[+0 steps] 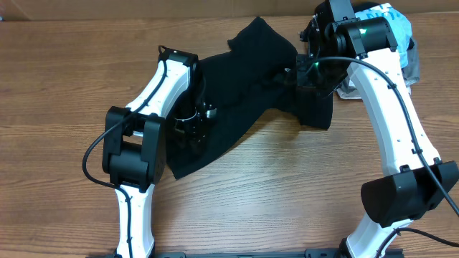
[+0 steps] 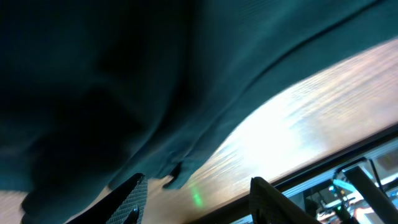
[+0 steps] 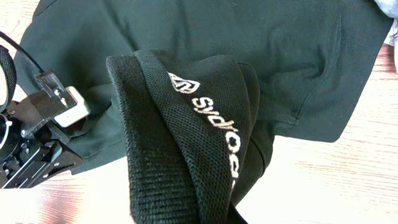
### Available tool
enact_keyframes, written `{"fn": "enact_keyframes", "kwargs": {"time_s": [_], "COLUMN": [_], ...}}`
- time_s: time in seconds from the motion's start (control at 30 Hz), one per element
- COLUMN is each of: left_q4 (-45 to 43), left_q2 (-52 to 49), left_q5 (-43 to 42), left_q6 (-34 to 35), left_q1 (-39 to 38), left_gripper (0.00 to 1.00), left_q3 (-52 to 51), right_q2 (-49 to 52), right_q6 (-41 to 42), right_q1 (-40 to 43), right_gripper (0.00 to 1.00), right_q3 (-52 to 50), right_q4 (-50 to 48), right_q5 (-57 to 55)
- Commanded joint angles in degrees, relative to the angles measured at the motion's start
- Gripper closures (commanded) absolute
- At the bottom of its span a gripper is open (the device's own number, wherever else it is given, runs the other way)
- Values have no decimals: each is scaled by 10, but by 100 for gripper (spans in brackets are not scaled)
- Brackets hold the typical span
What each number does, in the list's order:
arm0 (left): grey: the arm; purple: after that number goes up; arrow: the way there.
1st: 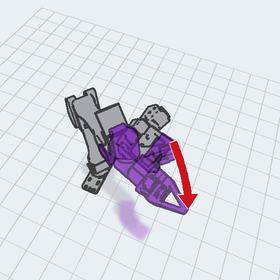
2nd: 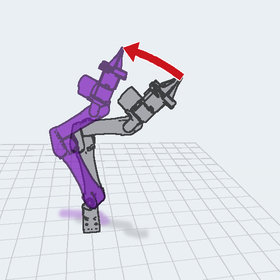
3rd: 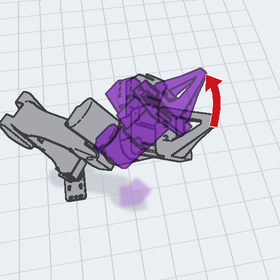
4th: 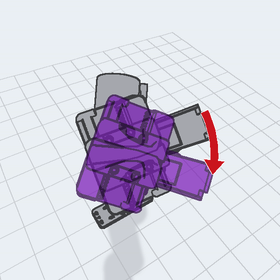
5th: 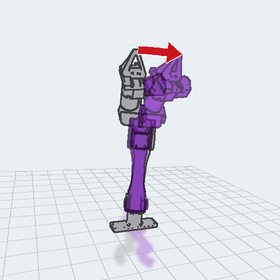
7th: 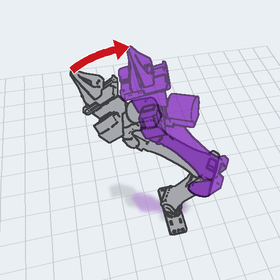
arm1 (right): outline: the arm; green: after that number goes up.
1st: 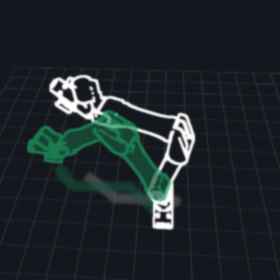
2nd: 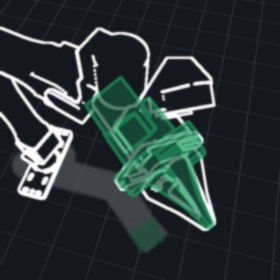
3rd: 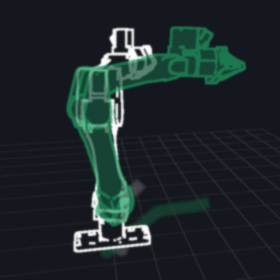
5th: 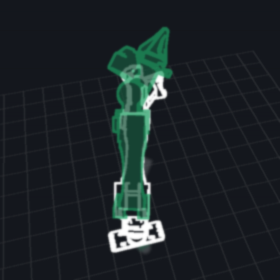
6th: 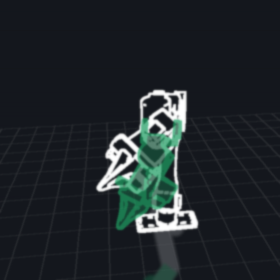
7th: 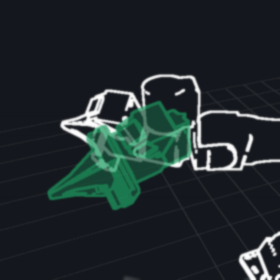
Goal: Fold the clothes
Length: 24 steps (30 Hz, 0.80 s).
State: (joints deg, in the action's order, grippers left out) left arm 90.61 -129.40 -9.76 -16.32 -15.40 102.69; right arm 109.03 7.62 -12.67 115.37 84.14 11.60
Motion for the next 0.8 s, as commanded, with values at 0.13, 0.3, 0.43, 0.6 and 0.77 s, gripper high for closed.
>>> {"fn": "enact_keyframes", "kwargs": {"time_s": [0.13,0.3,0.43,0.6,0.77], "left_q4": [-26,-130,-233,-346,-384], "left_q2": [54,211,358,446,427], "left_q5": [90,92,81,69,51], "left_q6": [128,183,198,177,122], "left_q1": [0,-3,-4,-3,-3], "left_gripper": [49,47,40,29,30], "left_q3": [-58,-174,-292,-418,-466], "right_q2": [-2,-2,-2,-2,-2], "right_q6": [-5,-6,-6,-6,-6], "right_q1": [4,4,4,4,4], "right_gripper": [91,91,90,90,89], "right_q3": [0,0,0,0,0], "right_q4": [1,3,-1,-4,-3], "right_q5": [1,0,0,0,1]}}
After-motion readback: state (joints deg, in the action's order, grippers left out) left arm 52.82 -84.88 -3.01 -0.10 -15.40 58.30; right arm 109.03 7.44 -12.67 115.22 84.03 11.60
